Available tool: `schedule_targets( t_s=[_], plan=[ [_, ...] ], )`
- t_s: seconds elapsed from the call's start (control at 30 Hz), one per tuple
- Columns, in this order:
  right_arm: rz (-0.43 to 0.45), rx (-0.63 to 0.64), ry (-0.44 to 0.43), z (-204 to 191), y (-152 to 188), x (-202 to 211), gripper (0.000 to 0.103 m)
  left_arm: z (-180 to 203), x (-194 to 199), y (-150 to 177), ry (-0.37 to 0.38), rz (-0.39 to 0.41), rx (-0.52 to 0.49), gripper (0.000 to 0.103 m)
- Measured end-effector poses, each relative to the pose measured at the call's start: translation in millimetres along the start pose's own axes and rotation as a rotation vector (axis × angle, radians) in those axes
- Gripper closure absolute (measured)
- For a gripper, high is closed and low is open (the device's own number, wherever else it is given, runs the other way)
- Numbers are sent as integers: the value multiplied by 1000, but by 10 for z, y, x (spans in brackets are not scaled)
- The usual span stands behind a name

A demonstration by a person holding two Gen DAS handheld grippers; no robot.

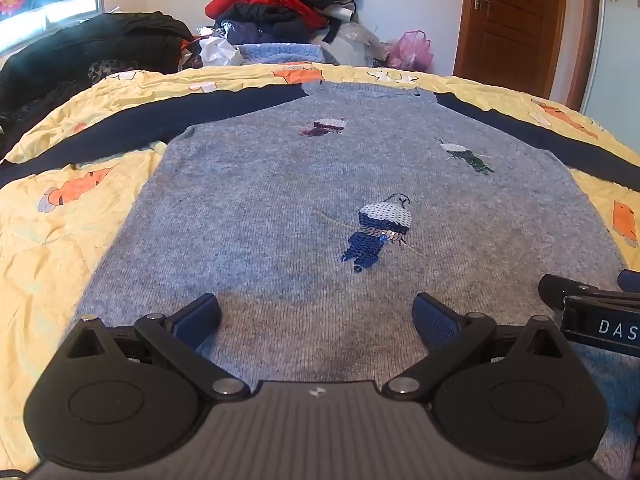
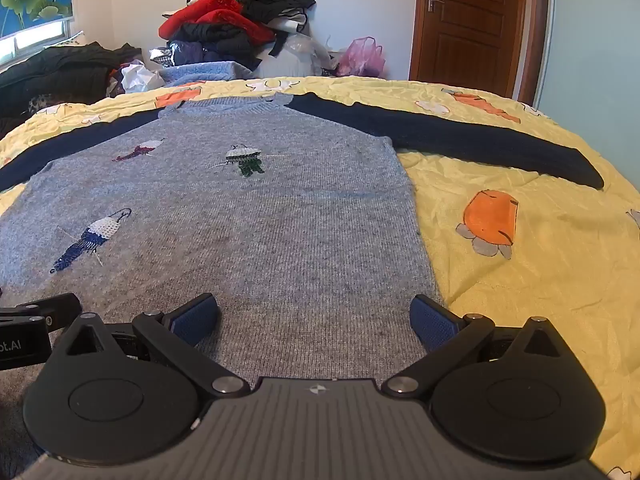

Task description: Fold small clothes

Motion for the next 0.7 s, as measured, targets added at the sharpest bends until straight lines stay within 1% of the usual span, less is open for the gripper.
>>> schedule_targets(
  t_s=[0.37, 0.7],
  plan=[
    [1, -1, -1, 1, 3, 2, 0, -42, 28, 15, 2, -5, -4, 0],
    [2, -1, -1, 0, 1, 3, 0, -5, 16, 18, -6, -2, -9, 0]
  ],
)
Point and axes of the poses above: each gripper's, at about its wrist camera, not at the fingertips, and x roughly against the way its jaws point, z to its right, y to its underside, the point moved 2 cm from there along -x, roughly the way its jaws point, and after that the axes turned 13 degrees about -y, right-handed, at the moved point
